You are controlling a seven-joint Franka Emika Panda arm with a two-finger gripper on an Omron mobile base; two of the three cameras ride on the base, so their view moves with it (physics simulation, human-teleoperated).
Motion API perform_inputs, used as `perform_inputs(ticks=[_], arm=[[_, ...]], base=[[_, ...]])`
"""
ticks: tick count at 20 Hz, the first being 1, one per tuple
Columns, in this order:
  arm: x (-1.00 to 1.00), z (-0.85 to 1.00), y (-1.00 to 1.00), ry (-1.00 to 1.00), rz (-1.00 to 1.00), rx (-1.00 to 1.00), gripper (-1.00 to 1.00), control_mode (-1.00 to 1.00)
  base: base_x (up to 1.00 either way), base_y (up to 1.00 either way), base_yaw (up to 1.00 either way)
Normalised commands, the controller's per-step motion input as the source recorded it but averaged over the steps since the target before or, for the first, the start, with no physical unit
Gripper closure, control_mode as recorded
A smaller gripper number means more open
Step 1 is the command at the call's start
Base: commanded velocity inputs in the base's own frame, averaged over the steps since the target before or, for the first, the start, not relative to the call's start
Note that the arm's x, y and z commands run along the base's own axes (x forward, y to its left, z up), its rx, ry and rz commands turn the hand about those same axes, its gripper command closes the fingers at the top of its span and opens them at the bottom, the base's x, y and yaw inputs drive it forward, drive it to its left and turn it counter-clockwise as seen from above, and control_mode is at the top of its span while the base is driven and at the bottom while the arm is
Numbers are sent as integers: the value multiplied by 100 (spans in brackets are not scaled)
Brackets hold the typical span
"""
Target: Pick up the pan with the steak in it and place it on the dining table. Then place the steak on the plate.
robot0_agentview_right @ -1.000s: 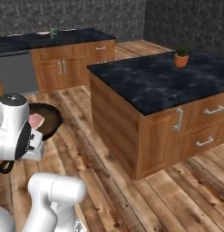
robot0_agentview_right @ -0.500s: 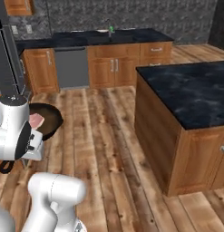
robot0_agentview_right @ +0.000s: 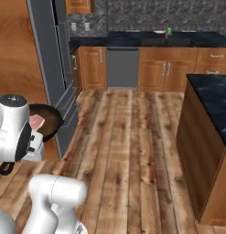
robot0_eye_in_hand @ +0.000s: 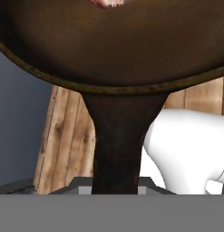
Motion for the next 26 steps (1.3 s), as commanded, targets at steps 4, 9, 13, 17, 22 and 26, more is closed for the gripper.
perform_inputs(ticks=[4,9,13,17,22,26], arm=[[0,0,0,0,0,0,100,100],[0,0,0,0,0,0,100,100],[0,0,0,0,0,0,100,100],[0,0,0,0,0,0,100,100],[0,0,0,0,0,0,100,100],[0,0,0,0,0,0,100,100]], base=[[0,0,36],[-1,-6,9],[-5,-79,0],[-1,-84,0],[39,-32,1],[96,-4,0]])
